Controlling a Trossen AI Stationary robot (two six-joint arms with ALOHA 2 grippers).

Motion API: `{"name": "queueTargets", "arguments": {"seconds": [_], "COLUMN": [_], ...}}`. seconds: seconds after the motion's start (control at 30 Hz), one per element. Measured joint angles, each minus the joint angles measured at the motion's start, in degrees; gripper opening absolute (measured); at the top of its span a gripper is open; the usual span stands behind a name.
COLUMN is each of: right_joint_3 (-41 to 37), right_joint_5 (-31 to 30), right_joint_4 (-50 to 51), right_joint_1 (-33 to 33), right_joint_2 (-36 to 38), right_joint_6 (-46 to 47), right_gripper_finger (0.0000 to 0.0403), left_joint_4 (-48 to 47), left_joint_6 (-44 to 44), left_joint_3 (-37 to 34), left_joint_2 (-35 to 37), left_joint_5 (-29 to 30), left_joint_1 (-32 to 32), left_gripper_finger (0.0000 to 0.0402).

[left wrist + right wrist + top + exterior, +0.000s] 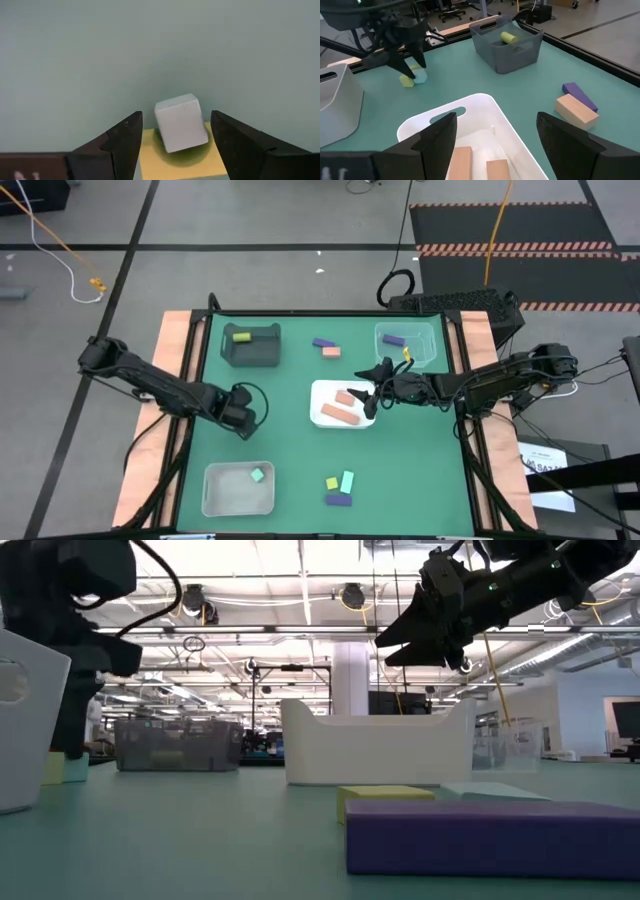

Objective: Sort & place blocks by color
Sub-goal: Put the left blue block into the gray bin

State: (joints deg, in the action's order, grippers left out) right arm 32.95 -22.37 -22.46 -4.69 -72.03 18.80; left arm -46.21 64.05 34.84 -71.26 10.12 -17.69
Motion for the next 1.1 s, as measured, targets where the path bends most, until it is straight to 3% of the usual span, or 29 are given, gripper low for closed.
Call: {"name": "queueTargets", "arguments": {"seconds": [0.23, 0.43, 0.67, 0.8, 1.1], "right_joint_3": [0.0, 0.0, 0.0, 0.0, 0.0], "right_joint_5": [0.0, 0.0, 0.0, 0.0, -0.1], "right_joint_4": [0.0, 0.0, 0.0, 0.0, 0.0], "right_joint_1": [0.0, 0.0, 0.0, 0.0, 0.1], "right_joint_2": [0.0, 0.0, 0.0, 0.0, 0.0], "right_joint_6": [0.0, 0.1, 0.2, 0.8, 1.5], "right_gripper_finger": [0.0267, 0.0267, 0.0267, 0.0267, 0.0267], "left_joint_4": [2.8, 3.0, 5.5, 16.1, 54.6], "left_joint_6": [1.2, 0.1, -4.4, -14.0, -43.6], "left_joint_3": [-2.7, -2.7, -0.1, 2.2, 3.1], "left_joint_2": [0.0, 0.1, 0.8, 2.7, 7.3], "left_joint_5": [-0.1, 0.9, 10.8, 15.4, 15.5], "left_joint_1": [0.1, 0.1, 0.1, 0.1, 0.1], "left_gripper_finger": [0.0226, 0.0129, 0.0130, 0.0130, 0.0130]}}
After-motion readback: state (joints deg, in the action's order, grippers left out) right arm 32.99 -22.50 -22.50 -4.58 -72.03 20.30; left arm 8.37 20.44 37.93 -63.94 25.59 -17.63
